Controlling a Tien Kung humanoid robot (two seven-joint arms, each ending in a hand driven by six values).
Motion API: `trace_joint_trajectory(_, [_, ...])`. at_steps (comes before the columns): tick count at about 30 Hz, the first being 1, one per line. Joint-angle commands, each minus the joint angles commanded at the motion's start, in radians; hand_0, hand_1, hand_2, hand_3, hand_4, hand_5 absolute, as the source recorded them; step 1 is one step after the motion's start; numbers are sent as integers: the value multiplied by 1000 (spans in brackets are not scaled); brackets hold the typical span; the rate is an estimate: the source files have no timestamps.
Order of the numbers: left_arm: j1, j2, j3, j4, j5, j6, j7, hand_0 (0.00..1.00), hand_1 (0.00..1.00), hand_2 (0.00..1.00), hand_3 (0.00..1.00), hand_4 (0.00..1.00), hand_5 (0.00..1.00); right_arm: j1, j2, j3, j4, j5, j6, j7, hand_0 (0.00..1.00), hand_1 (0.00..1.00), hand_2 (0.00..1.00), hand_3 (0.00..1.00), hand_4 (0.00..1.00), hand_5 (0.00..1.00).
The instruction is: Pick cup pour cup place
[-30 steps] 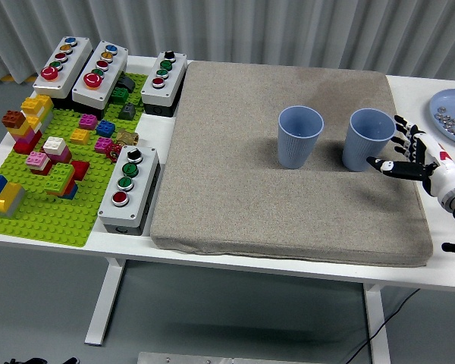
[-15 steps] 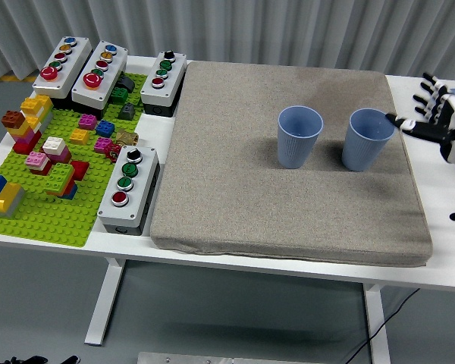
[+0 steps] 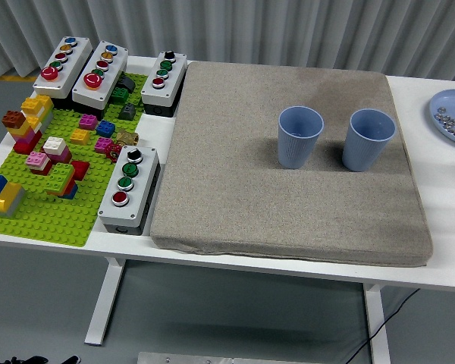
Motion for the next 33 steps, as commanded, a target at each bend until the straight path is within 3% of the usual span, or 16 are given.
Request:
trace_joint_trajectory(1, [0,0,1,0,-2,0,-1,775,755,809,647,502,964,0,8,6,-9,-9,-1,-1,888,775,752,747,841,998])
trace_joint_trajectory(12, [-6,-1,-3,0,4,-2,-1,775,755,809,647,502,962,4,37,31,-31,-210,-33,27,902,787,760,754,838,998])
trace_joint_trajectory(33, [-5,-3,-11,0,8,0,0,776,756,809,647,502,963,3,37,56,-24,-190,-21,0,923,804,770,761,835,910])
